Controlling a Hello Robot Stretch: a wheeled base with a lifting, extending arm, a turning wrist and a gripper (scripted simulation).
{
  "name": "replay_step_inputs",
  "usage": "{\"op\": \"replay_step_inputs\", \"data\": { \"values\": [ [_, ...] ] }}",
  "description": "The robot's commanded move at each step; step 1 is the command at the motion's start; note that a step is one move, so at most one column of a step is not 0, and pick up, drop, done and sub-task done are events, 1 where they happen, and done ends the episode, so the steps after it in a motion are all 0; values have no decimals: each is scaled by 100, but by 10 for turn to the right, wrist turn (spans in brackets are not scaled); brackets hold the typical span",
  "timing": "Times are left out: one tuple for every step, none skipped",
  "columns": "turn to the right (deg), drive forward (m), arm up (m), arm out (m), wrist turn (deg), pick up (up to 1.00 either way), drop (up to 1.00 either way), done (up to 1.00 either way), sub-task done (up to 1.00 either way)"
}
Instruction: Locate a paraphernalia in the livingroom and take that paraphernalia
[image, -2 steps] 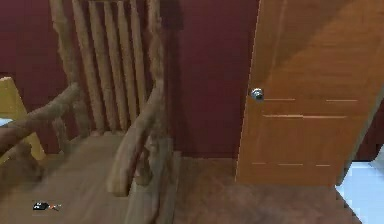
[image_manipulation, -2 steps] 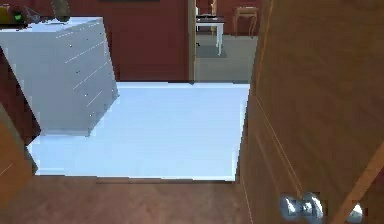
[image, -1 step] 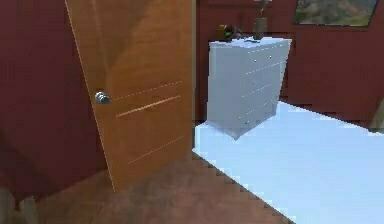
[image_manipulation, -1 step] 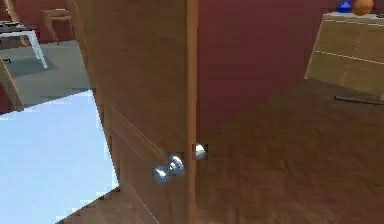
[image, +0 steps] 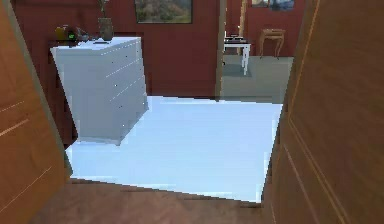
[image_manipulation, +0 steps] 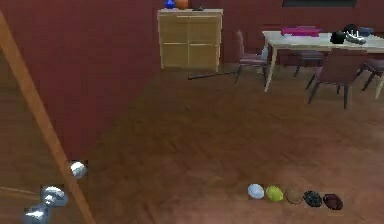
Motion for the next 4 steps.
{"op": "replay_step_inputs", "data": {
  "values": [
    [0,60,0,0,0,0,0,0,0],
    [60,0,0,0,0,0,0,0,0],
    [0,100,0,0,0,0,0,0,0],
    [0,5,0,0,0,0,0,0,0]
  ]
}}
